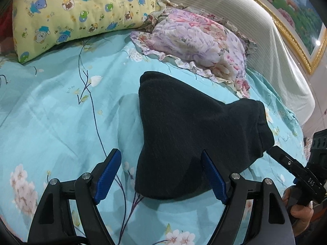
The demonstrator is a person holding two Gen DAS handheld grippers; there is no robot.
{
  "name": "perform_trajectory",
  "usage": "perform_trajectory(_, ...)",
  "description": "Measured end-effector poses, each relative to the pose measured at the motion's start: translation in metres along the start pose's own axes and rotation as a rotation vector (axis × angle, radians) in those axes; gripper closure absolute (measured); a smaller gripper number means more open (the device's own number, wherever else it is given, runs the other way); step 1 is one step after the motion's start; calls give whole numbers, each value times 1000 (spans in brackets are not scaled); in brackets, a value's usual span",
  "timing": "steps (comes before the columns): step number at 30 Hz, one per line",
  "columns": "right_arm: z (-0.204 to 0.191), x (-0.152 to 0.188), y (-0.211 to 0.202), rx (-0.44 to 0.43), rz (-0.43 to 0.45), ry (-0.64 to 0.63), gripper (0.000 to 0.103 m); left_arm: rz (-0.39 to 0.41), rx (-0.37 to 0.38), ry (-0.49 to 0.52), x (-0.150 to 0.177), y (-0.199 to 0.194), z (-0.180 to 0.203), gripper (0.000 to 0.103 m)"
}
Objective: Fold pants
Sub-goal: 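Open both grippers and pull them back from the folded pants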
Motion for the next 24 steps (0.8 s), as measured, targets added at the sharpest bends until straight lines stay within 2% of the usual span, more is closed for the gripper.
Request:
perform_trajectory(9, -20, 17, -13, 39, 15, -154, 17, 23, -67, 56, 17, -13, 9, 21)
perform_trajectory(15, -26, 25, -19, 55, 30, -200, 15, 28, -114, 120, 27, -18, 22, 21)
perform_trajectory(24, -33, 36, -25, 64, 60, -244, 14, 19, -160, 102, 44, -19, 27, 20)
Point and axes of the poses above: each gripper's, at about its wrist camera, not at the fingertips, and y roughly the way its jaws point, z to its right, x to its underside, the point moved 1 cm from there along y, roughly the way its jaws point, and after that the axes turned 1 degree about z, right-handed, at the moved point
